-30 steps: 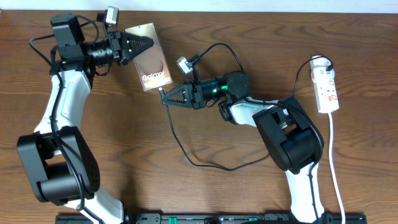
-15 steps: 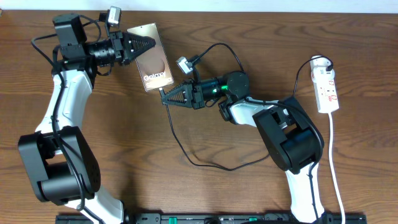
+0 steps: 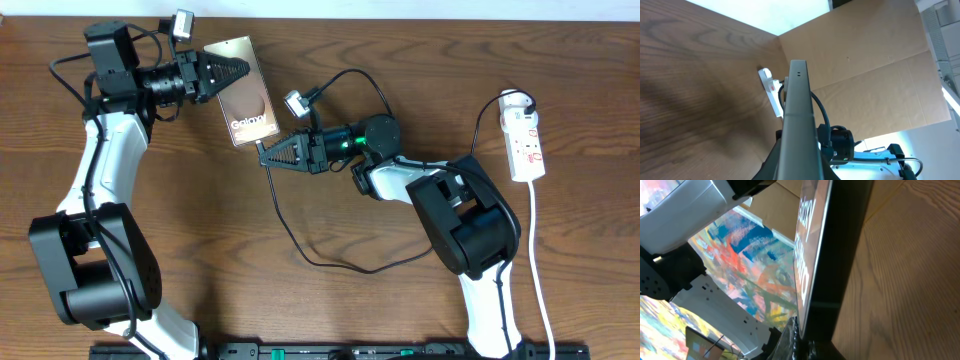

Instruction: Plug charger to phone and switch on socket

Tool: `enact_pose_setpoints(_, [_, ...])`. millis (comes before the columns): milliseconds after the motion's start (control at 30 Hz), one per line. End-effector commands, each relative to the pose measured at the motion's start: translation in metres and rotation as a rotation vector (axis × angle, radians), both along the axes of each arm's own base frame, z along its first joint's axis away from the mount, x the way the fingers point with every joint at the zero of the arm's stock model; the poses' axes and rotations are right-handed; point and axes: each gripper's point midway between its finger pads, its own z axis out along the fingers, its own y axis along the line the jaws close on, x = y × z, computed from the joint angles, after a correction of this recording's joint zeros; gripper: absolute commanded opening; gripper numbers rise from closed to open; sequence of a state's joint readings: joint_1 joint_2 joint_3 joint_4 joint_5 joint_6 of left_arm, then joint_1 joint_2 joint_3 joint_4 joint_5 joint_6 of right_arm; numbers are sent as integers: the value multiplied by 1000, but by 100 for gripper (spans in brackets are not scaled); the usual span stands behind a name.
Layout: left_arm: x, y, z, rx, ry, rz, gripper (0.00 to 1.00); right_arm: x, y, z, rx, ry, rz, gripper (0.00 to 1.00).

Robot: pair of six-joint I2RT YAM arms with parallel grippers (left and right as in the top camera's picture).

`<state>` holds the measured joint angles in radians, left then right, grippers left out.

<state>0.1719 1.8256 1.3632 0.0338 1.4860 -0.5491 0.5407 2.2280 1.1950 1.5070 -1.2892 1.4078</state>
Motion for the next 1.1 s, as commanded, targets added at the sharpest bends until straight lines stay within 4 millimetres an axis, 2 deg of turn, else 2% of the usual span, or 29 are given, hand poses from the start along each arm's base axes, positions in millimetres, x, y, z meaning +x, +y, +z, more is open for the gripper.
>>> enact_pose_setpoints(0, [-9,-9,2,-22,-13,-60,7,18,2,7,39,24,-87,1])
enact_pose_setpoints(633, [-12,-12,3,-30,-12,-80,7,46,-13,12,67,34,-192,1])
enact_pose_setpoints(1067, [-12,-12,3,-30,-13,-80,8,47,-13,12,71,36,-201,1])
